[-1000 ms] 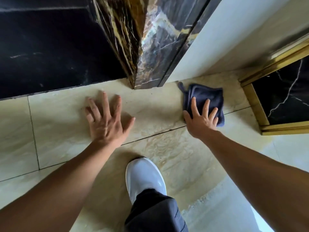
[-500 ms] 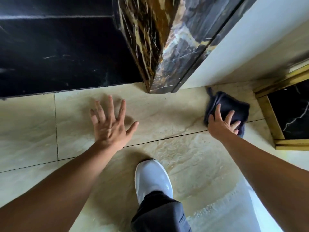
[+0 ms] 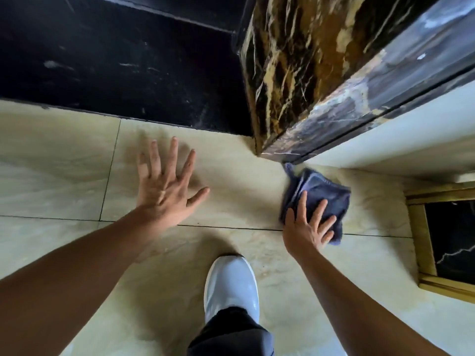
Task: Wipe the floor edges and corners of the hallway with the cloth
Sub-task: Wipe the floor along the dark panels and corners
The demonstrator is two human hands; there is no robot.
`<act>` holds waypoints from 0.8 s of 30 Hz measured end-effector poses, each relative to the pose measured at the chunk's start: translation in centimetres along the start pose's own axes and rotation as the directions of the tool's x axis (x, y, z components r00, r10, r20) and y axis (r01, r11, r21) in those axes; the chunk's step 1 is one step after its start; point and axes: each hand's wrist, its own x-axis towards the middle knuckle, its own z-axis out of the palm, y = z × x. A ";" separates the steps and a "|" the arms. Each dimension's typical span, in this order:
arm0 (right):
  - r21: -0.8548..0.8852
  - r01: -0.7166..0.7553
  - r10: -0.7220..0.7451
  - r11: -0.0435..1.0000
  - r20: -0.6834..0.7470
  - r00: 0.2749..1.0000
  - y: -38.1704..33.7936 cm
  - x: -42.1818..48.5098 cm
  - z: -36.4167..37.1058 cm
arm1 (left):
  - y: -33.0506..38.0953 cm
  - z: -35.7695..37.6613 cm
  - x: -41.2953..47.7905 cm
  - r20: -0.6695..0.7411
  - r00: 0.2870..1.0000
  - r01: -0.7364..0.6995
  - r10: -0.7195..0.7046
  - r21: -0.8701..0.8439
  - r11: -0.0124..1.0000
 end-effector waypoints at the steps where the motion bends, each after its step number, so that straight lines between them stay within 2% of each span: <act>1: -0.037 0.085 -0.087 0.996 -0.041 0.995 -1.2 -1.8 0.6 | -0.2 0.0 0.2 0.001 1.000 0.026 -0.026 -0.014 1.000; 3: -0.104 0.412 -0.418 0.905 -0.044 0.907 -4.3 -5.4 2.1 | -0.2 0.0 0.9 -0.010 0.998 0.066 -0.066 -0.057 0.996; 5: -0.162 0.592 -0.596 0.790 0.029 0.803 -7.1 -6.8 3.0 | -0.4 0.4 1.4 -0.045 0.997 0.061 -0.064 -0.069 0.996; 7: -0.152 0.587 -0.594 0.795 0.000 0.804 -10.5 -5.1 3.0 | -1.2 0.5 2.3 -0.032 0.997 0.073 -0.076 -0.070 0.995; 9: -0.195 0.596 -0.602 0.779 0.033 0.798 -13.4 -3.2 2.0 | -1.9 0.3 2.9 -0.008 0.993 0.120 -0.121 -0.094 0.988; 11: -0.213 0.636 -0.638 0.742 0.067 0.767 -15.8 -1.2 1.2 | -2.5 0.4 3.7 -0.053 0.988 0.139 -0.146 -0.112 0.984; 13: -0.248 0.628 -0.630 0.737 0.084 0.772 -18.3 0.7 0.3 | -3.1 0.2 4.7 -0.069 0.985 0.150 -0.161 -0.147 0.978; 16: -0.389 0.685 -0.721 0.616 0.074 0.689 -23.0 4.9 -0.8 | -3.8 -0.1 5.7 -0.117 0.977 0.154 -0.176 -0.178 0.972; 18: -0.395 0.723 -0.750 0.567 0.115 0.651 -27.8 9.6 -1.9 | -4.4 0.0 6.4 -0.119 0.972 0.183 -0.204 -0.170 0.968; 21: -0.388 0.696 -0.713 0.604 0.126 0.689 -34.4 15.6 -3.2 | -4.8 0.5 6.9 -0.114 0.960 0.235 -0.256 -0.169 0.957; 24: -0.347 0.657 -0.669 0.669 0.103 0.736 -35.3 16.1 -3.3 | -4.7 0.2 7.1 -0.097 0.958 0.248 -0.269 -0.182 0.951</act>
